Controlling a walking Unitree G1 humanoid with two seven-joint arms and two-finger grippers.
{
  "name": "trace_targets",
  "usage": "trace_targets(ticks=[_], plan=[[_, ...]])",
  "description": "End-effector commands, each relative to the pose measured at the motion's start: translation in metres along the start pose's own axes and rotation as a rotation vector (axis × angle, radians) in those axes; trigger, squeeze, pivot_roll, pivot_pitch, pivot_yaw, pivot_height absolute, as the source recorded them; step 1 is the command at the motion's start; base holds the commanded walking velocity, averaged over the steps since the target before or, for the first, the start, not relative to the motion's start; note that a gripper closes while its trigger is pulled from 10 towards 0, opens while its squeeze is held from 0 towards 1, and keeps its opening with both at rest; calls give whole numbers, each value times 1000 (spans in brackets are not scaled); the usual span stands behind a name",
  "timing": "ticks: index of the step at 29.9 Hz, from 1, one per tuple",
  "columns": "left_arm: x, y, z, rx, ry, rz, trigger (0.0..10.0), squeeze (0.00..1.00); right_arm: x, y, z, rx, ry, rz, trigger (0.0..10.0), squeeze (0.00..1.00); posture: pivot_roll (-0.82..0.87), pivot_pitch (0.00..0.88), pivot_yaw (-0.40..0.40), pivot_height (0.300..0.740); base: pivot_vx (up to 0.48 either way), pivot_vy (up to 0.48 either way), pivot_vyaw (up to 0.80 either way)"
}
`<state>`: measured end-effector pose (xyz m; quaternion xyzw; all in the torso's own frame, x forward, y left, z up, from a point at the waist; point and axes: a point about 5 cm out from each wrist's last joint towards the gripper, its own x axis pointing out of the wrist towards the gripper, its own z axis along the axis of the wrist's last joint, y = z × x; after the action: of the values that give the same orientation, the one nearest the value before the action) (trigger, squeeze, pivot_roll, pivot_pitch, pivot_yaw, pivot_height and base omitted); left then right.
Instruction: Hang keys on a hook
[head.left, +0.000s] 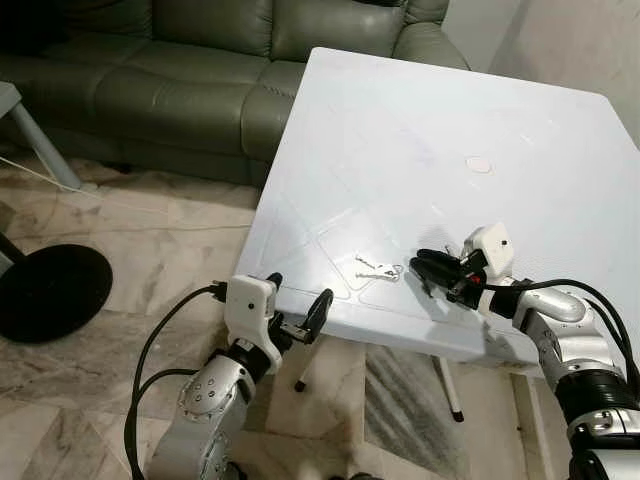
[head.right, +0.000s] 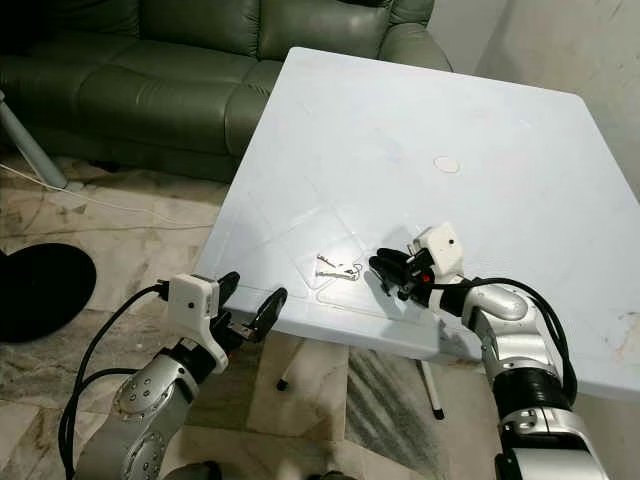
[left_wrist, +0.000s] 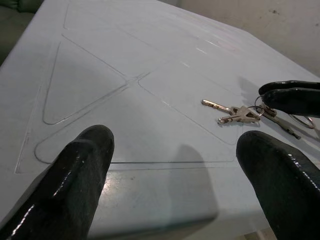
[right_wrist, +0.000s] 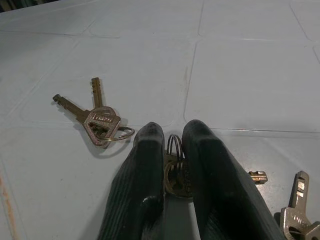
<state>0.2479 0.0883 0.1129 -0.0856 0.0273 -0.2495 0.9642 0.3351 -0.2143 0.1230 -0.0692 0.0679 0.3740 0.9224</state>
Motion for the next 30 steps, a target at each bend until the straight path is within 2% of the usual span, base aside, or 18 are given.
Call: trace_targets(ticks=[1,14,15,17,18,30], plan=[[-1,-4,-4,-20,24,-2,10000,0,-6,-4,-4,-12,32,-15,10000,0,38,170,-106,740,0,0,0],[-1,-4,-4,-22,23,0,10000,0,-8,-3,-8,-18,53,-6,9882,0,37,173,-108,740,0,0,0],[-1,-4,-5,-23,23,-1,10000,0,-8,-4,-8,-21,51,-9,2784,0,37,174,-108,740,0,0,0],[-1,-4,-5,-23,23,-1,10000,0,-8,-4,-8,-21,51,-9,2784,0,37,174,-108,740,0,0,0],[-1,-4,-5,-22,23,-1,10000,0,-8,-4,-7,-22,49,-10,0,0,37,174,-108,740,0,0,0],[-1,-3,-5,-25,25,3,10000,0,-7,-3,-7,-17,43,-3,0,0,39,176,-109,740,0,0,0]])
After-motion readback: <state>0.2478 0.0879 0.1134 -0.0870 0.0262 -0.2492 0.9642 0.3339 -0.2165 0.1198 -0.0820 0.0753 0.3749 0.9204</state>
